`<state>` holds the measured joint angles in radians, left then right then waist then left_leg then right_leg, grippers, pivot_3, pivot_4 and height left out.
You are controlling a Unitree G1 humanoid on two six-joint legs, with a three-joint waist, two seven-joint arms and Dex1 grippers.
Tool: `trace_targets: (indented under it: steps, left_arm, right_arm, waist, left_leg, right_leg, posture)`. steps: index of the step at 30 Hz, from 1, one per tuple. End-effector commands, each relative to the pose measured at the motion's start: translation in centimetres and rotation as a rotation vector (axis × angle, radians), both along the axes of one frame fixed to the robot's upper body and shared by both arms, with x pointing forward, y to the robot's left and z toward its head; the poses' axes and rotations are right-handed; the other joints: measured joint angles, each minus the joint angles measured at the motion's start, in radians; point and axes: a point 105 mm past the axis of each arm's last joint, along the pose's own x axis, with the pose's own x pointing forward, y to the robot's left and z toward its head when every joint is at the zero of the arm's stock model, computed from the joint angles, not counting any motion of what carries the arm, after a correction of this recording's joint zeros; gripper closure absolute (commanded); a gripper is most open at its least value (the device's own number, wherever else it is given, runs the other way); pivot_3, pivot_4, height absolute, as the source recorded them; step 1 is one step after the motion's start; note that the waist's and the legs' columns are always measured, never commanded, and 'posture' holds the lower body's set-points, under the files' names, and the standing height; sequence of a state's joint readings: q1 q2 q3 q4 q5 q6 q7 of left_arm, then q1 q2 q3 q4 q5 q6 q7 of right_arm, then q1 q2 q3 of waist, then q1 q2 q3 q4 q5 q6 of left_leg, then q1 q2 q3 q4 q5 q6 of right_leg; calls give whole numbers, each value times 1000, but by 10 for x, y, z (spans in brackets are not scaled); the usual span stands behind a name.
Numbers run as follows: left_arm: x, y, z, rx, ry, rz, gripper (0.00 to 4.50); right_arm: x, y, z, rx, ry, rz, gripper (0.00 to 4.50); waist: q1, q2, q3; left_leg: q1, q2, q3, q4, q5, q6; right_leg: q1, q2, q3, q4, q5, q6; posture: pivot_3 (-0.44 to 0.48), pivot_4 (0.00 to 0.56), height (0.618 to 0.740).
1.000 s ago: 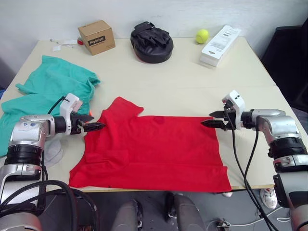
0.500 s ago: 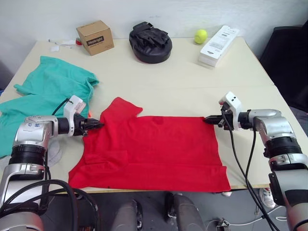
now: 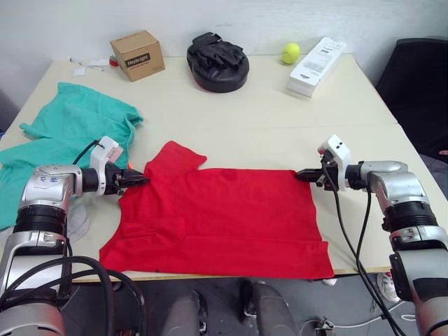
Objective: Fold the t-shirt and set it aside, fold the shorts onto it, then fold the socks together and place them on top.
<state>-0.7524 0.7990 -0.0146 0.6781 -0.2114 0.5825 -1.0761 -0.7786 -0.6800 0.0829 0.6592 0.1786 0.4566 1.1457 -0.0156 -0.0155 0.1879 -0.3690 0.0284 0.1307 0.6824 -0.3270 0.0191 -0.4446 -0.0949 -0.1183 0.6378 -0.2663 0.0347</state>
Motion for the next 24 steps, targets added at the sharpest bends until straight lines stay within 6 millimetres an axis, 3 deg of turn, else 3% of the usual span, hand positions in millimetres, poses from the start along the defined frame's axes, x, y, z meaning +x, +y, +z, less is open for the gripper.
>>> trace_targets:
  steps: [1, 5, 8, 14, 18, 21, 24]
  left_arm:
    - [1, 13, 10, 16, -8, 36, 1199]
    - [12, 15, 26, -36, -36, 93, 13]
    - [23, 11, 32, -59, -38, 125, 13]
    - [30, -17, 12, -32, 73, 55, 13]
    - [30, -24, -1, 9, 125, 39, 13]
    - [32, -24, -2, 16, 129, 48, 616]
    - [31, -24, 0, -2, 131, 40, 1536]
  right_arm:
    - [-4, 0, -8, -16, 23, 9, 4500]
    - [-5, 0, -8, -15, 20, 12, 4500]
    - [-6, 1, -8, -9, 20, 13, 4500]
    - [-7, 4, -7, 5, 18, 11, 4500]
    - [-8, 6, -5, 15, 15, 9, 4500]
    - [-8, 5, -3, 19, 12, 5, 4500]
    - [-8, 3, -2, 19, 10, -2, 4500]
  waist:
    - [-1, 0, 0]
    - [-1, 0, 0]
    - [-1, -1, 0]
    - [-3, -1, 0]
    - [-4, -2, 0]
    - [-3, -2, 0]
    - [-4, -2, 0]
  left_leg:
    - [0, 0, 0, 0, 0, 0]
    - [0, 0, 0, 0, 0, 0]
    - [-1, 0, 0, 0, 0, 0]
    - [-2, 0, 0, 0, 0, 0]
    - [-1, 0, 0, 0, 0, 0]
    - [0, -1, 0, 0, 0, 0]
    - [-1, -1, 0, 0, 0, 0]
  right_leg:
    - [0, 0, 0, 0, 0, 0]
    - [0, 0, 0, 0, 0, 0]
    - [0, 0, -1, 0, 0, 0]
    - [0, 0, -1, 3, 0, 0]
    - [0, 0, -1, 4, 0, 0]
    - [0, 0, 0, 3, 0, 0]
    - [0, 0, 0, 3, 0, 0]
  posture:
    - [0, 150, 740]
    - [0, 150, 740]
    - [0, 150, 740]
    - [0, 150, 740]
    - [0, 150, 740]
    - [0, 150, 740]
    - [0, 150, 740]
